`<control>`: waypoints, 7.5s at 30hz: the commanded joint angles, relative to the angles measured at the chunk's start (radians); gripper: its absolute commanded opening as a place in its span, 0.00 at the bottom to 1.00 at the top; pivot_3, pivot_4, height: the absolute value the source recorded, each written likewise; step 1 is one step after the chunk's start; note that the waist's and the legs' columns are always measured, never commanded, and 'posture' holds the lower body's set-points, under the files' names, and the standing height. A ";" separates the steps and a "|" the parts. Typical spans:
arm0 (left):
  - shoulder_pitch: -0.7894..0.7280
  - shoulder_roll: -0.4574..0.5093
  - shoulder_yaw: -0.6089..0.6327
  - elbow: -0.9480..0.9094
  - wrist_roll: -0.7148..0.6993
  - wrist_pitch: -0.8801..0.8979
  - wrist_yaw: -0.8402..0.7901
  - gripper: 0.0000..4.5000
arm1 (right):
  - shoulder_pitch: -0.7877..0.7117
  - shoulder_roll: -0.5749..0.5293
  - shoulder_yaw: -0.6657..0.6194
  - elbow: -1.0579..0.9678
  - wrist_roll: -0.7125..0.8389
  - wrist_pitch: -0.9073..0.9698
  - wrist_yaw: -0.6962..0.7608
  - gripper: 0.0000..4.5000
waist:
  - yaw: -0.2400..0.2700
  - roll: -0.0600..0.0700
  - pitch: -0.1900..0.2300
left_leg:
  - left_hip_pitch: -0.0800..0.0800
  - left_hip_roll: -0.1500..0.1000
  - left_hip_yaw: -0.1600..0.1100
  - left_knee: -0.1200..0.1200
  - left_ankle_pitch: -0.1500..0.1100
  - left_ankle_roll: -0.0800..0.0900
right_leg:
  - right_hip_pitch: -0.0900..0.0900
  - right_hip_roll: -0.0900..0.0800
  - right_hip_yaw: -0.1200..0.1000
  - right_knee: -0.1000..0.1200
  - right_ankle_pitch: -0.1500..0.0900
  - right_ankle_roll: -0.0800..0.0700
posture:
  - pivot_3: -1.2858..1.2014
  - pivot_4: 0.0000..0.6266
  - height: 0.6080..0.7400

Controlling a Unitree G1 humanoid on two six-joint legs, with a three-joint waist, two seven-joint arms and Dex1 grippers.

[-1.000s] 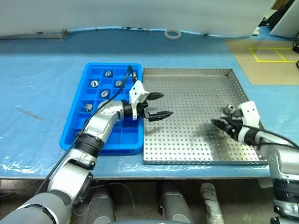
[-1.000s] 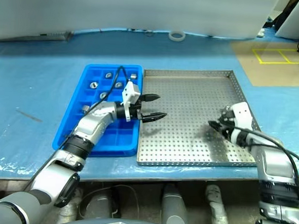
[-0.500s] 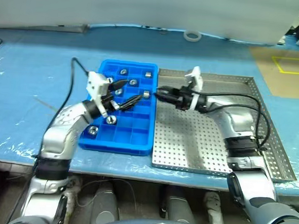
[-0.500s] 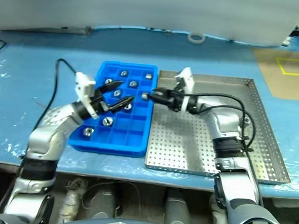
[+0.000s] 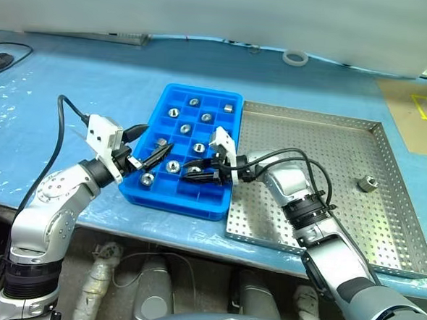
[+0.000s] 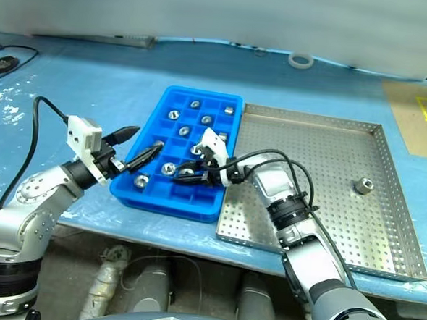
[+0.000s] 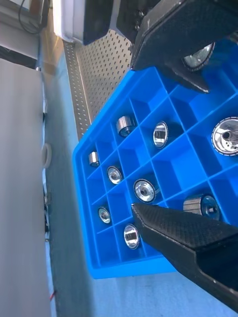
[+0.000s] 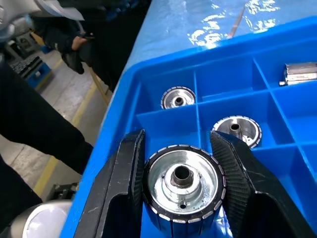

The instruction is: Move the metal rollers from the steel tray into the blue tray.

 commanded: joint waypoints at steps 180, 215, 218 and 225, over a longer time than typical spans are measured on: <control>0.086 -0.042 -0.014 0.241 0.047 -0.418 -0.127 1.00 | 0.174 -0.185 -0.469 0.089 0.097 -0.311 -0.146 0.99 | -0.051 -0.001 0.000 | 0.002 0.000 0.001 0.000 -0.002 0.003 | 0.006 0.001 0.000 -0.002 -0.003 0.001 | 0.51 0.24 1.00; -0.012 -0.097 -0.096 0.196 0.055 -0.372 -0.046 1.00 | 0.085 -0.108 -0.390 0.141 0.083 -0.346 -0.098 0.99 | -0.027 -0.001 0.000 | 0.002 0.000 0.001 0.000 -0.002 0.003 | 0.005 0.001 0.000 -0.002 -0.003 0.001 | 0.55 0.24 1.00; -0.037 -0.101 -0.104 0.208 0.056 -0.368 -0.047 1.00 | 0.089 -0.103 -0.388 0.146 0.074 -0.355 -0.105 0.99 | -0.026 -0.001 0.000 | 0.002 0.000 0.001 0.000 -0.002 0.003 | 0.006 0.001 0.000 -0.002 -0.003 0.001 | 0.55 0.24 1.00; -0.061 -0.096 -0.149 0.206 0.070 -0.339 -0.079 1.00 | 0.114 -0.138 -0.391 0.039 0.101 -0.278 -0.092 0.99 | -0.028 -0.001 0.000 | 0.002 0.000 0.001 0.000 -0.002 0.003 | 0.005 0.001 0.000 -0.002 -0.003 0.001 | 0.51 0.24 1.00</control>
